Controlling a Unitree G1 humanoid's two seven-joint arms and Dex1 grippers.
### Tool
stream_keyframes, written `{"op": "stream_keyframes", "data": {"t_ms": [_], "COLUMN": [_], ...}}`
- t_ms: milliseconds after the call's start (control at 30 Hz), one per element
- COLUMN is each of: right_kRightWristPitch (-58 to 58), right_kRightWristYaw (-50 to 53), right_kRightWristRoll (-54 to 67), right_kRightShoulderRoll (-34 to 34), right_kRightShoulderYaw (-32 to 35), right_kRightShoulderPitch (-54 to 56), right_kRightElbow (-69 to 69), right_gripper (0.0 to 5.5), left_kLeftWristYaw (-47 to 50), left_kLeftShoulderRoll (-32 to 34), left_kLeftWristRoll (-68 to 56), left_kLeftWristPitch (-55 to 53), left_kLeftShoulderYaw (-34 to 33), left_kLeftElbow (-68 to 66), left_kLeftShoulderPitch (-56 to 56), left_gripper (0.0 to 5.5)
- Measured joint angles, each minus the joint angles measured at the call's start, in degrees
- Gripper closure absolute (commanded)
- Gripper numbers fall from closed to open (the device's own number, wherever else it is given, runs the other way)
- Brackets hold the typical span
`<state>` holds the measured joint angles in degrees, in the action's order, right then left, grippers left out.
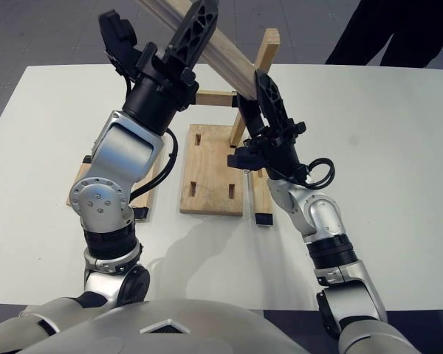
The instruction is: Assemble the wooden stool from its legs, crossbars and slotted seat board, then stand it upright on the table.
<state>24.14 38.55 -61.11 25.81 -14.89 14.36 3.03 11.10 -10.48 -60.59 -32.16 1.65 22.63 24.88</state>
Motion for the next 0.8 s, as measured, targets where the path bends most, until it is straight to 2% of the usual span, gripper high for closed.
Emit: {"op": "stream_keyframes", "data": {"t_ms": [100,367,400,800], "right_kRightWristPitch": [-0.3,-0.8,-0.8,-0.5], "right_kRightWristYaw": [0.8,1.5,1.5,3.0], "right_kRightWristRoll": [-0.2,-0.6,-0.5,0.5], "right_kRightShoulderRoll": [0.6,1.6,1.6,1.6], "right_kRightShoulderYaw": [-0.4,-1.5,-1.5,-1.5], "right_kRightShoulderPitch": [0.0,0.3,0.3,0.3], "right_kRightElbow": [0.1,0.4,0.4,-0.5], "right_gripper": [3.47,3.47,3.09,1.18], "left_kLeftWristYaw": [0.8,2.1,2.1,1.8], "left_kLeftShoulderRoll": [0.0,0.1,0.1,0.1], "left_kLeftWristRoll": [-0.9,-2.3,-2.3,-3.2], "left_kLeftWristPitch": [0.1,0.1,0.1,1.8], "left_kLeftShoulderYaw": [0.0,-0.3,-0.3,0.0], "left_kLeftElbow": [-0.1,-0.5,-0.5,-0.5], "left_kLeftShoulderPitch": [0.0,-0.1,-0.1,-0.2], "left_gripper": [3.42,3.42,3.42,3.44]}}
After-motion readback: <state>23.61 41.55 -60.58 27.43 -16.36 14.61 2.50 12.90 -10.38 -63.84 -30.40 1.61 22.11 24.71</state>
